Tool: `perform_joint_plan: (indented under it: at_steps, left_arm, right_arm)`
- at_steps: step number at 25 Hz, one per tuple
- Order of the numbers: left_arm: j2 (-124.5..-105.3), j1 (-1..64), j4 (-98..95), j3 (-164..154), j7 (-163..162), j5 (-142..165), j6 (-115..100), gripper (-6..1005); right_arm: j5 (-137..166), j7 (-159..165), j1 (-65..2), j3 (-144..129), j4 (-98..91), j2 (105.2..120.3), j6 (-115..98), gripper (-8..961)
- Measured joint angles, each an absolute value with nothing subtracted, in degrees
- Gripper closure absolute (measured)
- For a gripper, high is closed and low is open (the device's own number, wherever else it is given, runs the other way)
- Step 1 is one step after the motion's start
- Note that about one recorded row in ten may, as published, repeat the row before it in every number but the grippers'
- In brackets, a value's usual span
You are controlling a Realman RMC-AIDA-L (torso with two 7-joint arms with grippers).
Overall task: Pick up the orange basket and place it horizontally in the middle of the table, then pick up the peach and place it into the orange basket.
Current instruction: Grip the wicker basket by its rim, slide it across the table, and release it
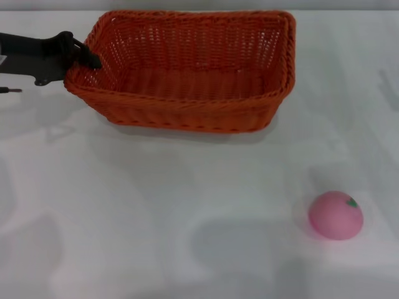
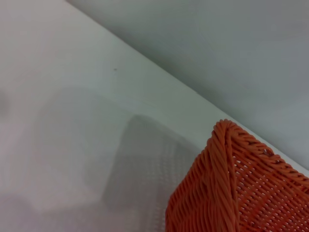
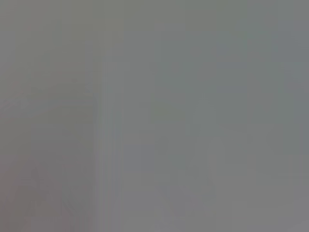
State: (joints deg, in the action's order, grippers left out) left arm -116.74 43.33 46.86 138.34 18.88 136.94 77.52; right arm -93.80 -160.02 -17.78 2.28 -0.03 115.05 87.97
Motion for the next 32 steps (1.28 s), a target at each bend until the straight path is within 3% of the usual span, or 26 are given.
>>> perform_joint_plan:
  at_steps: [7, 32]
  left_arm:
    - [-117.36, 43.92, 43.21, 138.25, 18.01, 137.28, 74.59, 832]
    - [-115.64, 46.51, 35.75, 138.40, 19.15, 136.78, 72.30, 806]
  right_arm:
    - [-93.77, -160.05, -17.73, 2.28, -0.08, 115.04, 87.85, 110]
    - [-93.81, -160.14, -18.15, 2.29, -0.09, 115.14, 88.18, 111]
